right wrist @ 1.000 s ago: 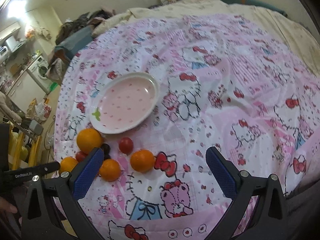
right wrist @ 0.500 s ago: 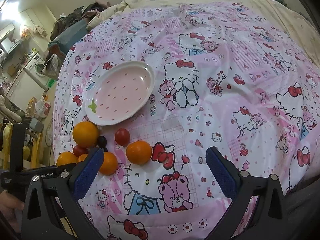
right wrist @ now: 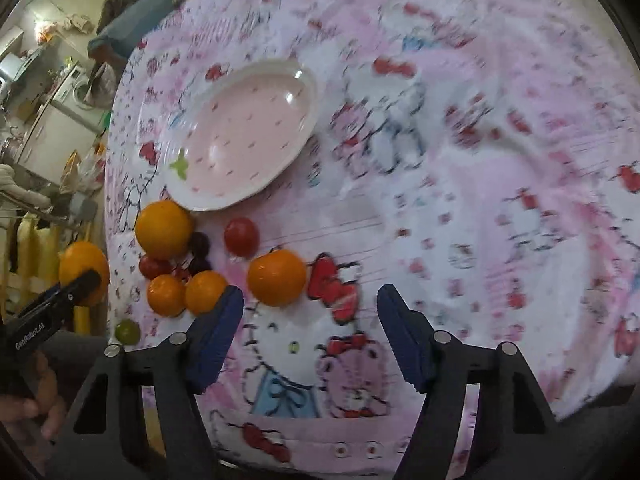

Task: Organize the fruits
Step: 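Grasp the large orange with the left tool while the right tool grasps a mandarin, then lower the mandarin onto the pink plate with the right tool while the left tool releases the orange there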

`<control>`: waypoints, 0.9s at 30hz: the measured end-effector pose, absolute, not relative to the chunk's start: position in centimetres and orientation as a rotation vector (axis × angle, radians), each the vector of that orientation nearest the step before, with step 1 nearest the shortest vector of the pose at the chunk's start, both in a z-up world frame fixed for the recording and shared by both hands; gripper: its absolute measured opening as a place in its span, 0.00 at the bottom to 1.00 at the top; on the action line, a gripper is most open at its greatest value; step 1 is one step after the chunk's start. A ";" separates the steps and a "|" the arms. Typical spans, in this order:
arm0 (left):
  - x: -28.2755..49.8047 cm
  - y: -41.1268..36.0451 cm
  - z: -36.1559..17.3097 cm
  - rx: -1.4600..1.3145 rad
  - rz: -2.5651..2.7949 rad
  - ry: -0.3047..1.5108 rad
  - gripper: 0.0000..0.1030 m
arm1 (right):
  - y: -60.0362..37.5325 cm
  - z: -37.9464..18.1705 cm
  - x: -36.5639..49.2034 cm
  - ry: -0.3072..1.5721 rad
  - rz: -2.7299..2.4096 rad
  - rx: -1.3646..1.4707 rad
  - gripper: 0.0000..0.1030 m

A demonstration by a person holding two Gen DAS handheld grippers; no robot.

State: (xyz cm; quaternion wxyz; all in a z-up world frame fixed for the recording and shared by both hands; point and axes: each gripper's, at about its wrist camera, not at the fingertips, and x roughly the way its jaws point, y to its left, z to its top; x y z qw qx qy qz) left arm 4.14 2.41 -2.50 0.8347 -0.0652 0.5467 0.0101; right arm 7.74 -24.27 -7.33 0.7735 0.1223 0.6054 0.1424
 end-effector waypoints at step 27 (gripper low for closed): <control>11.4 0.4 2.6 -0.036 -0.047 1.090 0.51 | -23.9 -4.3 14.2 1.213 0.402 0.281 0.42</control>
